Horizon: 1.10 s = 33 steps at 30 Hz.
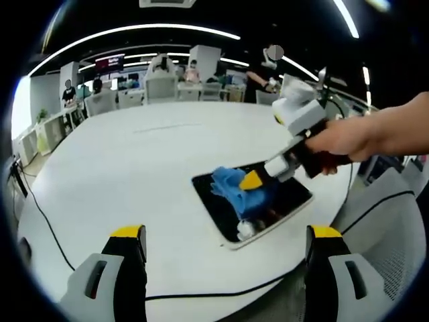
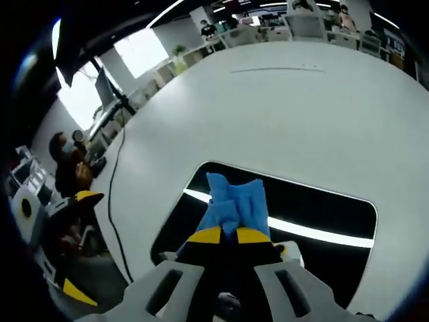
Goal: Wipe the mirror surface with the cleaning cloth until all visible marks leave the cleaned area.
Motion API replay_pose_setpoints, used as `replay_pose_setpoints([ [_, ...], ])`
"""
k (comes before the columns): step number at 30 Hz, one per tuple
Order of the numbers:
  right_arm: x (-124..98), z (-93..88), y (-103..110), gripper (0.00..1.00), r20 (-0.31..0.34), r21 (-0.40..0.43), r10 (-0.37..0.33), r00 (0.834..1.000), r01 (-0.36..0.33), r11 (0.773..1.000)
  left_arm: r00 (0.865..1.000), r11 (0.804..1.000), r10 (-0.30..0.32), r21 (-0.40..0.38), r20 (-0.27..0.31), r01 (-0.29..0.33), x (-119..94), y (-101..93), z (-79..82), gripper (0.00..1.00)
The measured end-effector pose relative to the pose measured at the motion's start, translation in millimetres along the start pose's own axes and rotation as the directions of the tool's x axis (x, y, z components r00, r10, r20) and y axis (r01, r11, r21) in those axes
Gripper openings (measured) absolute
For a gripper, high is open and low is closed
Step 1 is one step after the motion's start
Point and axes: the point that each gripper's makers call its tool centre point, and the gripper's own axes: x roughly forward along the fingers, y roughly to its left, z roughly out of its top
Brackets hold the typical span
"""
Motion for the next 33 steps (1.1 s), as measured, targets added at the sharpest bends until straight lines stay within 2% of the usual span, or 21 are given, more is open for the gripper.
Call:
replay_pose_setpoints([
  [12,-16,-6.8,-27,0.00,0.003,0.003,-0.028,1.000,0.028,1.000,1.000,1.000,-0.001,-0.002,0.000,0.001,-1,-0.1,0.2,0.99],
  [33,-42,-17.2,-67,0.01,0.028,0.064,-0.063,0.998,0.061,0.996,1.000,1.000,0.003,0.000,-0.006,-0.003,0,0.3,-0.7,0.99],
])
